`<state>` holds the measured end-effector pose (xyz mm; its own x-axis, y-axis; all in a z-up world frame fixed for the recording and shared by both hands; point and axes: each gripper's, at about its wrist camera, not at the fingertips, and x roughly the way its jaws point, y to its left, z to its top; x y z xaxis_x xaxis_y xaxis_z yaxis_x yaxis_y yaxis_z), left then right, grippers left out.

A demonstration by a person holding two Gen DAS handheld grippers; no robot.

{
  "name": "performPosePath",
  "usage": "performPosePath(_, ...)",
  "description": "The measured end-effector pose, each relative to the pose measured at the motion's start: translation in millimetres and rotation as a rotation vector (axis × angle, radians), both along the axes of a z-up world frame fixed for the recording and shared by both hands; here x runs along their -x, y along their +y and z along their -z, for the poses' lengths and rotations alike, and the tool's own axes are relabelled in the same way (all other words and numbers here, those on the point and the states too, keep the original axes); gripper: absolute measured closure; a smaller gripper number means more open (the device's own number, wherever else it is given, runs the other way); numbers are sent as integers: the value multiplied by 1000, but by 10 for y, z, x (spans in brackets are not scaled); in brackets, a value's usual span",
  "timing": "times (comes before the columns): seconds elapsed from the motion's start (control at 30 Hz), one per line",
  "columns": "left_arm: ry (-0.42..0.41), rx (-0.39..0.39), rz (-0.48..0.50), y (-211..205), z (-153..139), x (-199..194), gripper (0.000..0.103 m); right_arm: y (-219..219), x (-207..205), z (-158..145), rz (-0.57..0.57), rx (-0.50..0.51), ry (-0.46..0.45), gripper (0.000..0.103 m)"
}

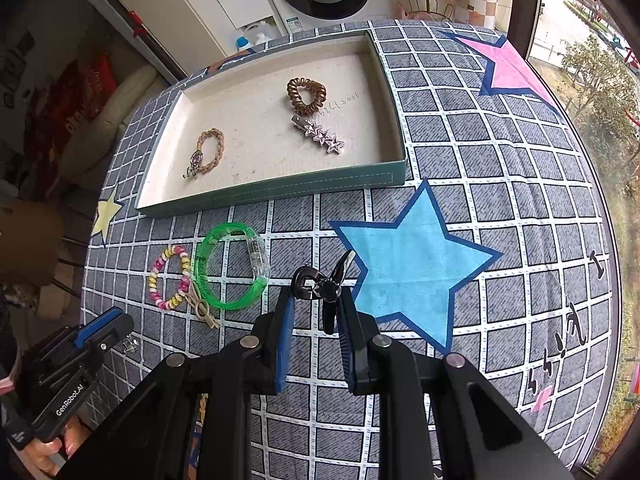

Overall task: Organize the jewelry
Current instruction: 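Carry both items into the white tray while the right tool opens releasing the claw clip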

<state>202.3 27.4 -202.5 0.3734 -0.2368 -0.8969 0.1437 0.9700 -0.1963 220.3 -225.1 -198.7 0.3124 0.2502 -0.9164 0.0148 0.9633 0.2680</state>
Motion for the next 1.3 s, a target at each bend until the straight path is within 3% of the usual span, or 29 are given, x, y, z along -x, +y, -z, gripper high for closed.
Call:
performPosePath(0.33,-78,14,-9,-114,-292,-480,73,-72,-348,-251,-22,-25,-45,80)
performPosePath(0.57,-100,25,-40,-177,-337,-895,73,-91,-704,-280,-36,-32,-58,80)
performPosePath(1.3,-69,-22,-50,-820,100,-1829,73,-147,-1546,233,-58,-19,15,80)
